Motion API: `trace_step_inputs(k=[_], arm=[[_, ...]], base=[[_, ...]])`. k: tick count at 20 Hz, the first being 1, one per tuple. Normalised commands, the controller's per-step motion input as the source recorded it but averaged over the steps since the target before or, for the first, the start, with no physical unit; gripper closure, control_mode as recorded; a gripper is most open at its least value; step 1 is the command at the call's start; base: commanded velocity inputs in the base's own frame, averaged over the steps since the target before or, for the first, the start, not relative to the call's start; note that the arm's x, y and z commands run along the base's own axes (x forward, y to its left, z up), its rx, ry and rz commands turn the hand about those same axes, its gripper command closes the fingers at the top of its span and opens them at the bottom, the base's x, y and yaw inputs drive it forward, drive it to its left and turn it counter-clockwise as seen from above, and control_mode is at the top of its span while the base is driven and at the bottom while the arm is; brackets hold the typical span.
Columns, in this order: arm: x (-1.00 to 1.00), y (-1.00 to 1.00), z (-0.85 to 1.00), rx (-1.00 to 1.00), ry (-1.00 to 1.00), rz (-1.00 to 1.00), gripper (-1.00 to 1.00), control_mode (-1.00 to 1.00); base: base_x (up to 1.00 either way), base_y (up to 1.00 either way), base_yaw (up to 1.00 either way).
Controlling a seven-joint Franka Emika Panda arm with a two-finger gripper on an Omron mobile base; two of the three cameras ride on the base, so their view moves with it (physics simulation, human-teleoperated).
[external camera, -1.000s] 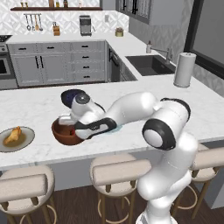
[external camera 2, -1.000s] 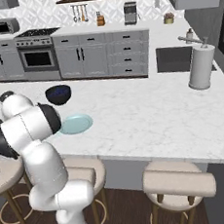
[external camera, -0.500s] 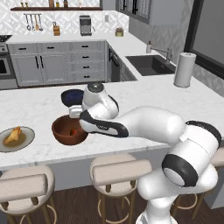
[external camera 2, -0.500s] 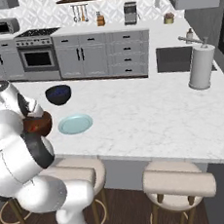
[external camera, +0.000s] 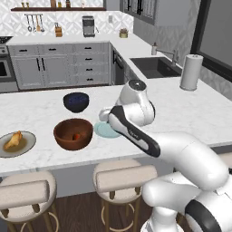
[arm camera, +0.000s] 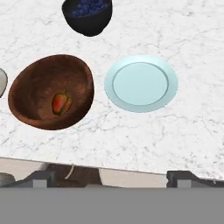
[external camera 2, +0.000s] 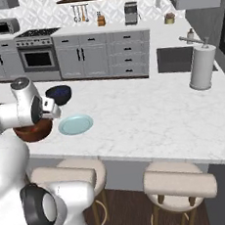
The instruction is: Pick the chicken drumstick and bell pepper from their plates and place them in the bowl. Then put the bowl in the fridge.
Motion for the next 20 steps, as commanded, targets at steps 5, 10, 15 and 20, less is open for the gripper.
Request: trace_step_inputs(k=[5,10,15,20], arm=[[-0.54,-0.77,0.33,0.0,0.01,0.02,-1.0,-1.0],[-0.62,-0.64,0.46,0.0,0.04,-0.07,-1.0,-1.0],[-0.6,-0.59,0.43,-0.01,0.11,-0.04,-1.0,-1.0],[-0.58,-0.1,0.13,-0.12,0.09,-0.04,-1.0,-1.0]], base=[[0.0,0.0,0.0],[0.0,0.0,0.0],[0.0,0.0,0.0],[0.0,0.0,0.0]])
